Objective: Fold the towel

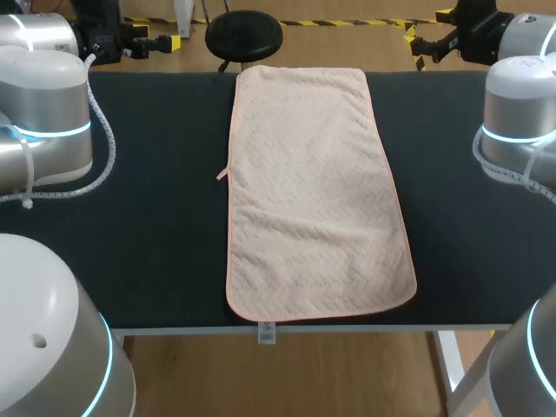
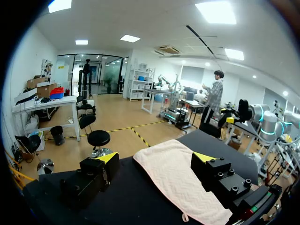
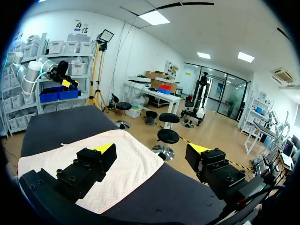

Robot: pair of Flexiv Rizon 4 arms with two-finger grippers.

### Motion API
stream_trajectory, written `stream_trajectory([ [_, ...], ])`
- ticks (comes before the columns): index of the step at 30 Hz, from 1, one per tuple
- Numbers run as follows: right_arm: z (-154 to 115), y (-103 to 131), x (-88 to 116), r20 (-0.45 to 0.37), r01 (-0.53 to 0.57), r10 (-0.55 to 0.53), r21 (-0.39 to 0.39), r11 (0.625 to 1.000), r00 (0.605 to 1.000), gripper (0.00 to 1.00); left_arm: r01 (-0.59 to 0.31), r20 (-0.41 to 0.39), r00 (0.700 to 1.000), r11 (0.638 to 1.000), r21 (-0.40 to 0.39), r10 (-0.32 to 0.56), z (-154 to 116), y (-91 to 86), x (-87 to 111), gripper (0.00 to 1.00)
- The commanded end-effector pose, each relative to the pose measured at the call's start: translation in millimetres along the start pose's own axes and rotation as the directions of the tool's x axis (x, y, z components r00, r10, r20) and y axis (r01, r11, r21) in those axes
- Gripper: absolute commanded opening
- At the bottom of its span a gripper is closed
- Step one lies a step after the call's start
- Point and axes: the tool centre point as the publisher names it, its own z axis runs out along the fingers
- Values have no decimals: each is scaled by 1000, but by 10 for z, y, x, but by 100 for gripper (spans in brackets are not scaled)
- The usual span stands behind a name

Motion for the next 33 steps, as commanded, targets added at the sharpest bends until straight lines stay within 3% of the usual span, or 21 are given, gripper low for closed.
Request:
stream_trajectory([
  [1,3,-2,-6,-1,0,0,0,1000,1000,100,-1,3,1000,1000,4,1,5,12,4,100],
  [14,3,-2,-6,-1,0,0,0,1000,1000,100,-1,3,1000,1000,4,1,5,12,4,100],
  [16,56,-14,51,-86,168,-158,127,978,984,100,-100,-34,995,982,-157,96,72,33,39,100],
  [18,92,-34,107,-184,349,-313,220,911,932,100,-186,-92,982,940,-287,166,124,66,79,100],
  [20,90,-31,143,-266,482,-414,285,829,870,100,-278,-168,959,874,-399,229,148,107,131,100],
  [22,83,-79,182,-378,645,-527,349,680,761,100,-404,-250,915,746,-529,318,174,174,197,100],
  [24,40,-131,225,-492,747,-566,363,557,661,100,-539,-365,839,530,-655,403,196,292,272,100],
  [25,11,-148,237,-525,772,-571,366,519,632,100,-595,-416,795,434,-676,441,190,352,313,100],
  [27,-53,-176,256,-572,808,-575,351,473,585,100,-667,-505,720,273,-694,476,162,448,376,100],
  [28,-82,-198,262,-591,813,-563,351,464,577,100,-680,-531,700,220,-699,477,148,481,397,100],
  [30,-167,-236,295,-632,831,-553,309,462,543,100,-708,-594,677,165,-687,435,103,541,417,100],
  [33,-167,-236,295,-632,831,-553,309,462,543,100,-725,-623,669,174,-666,406,72,545,432,100],
])
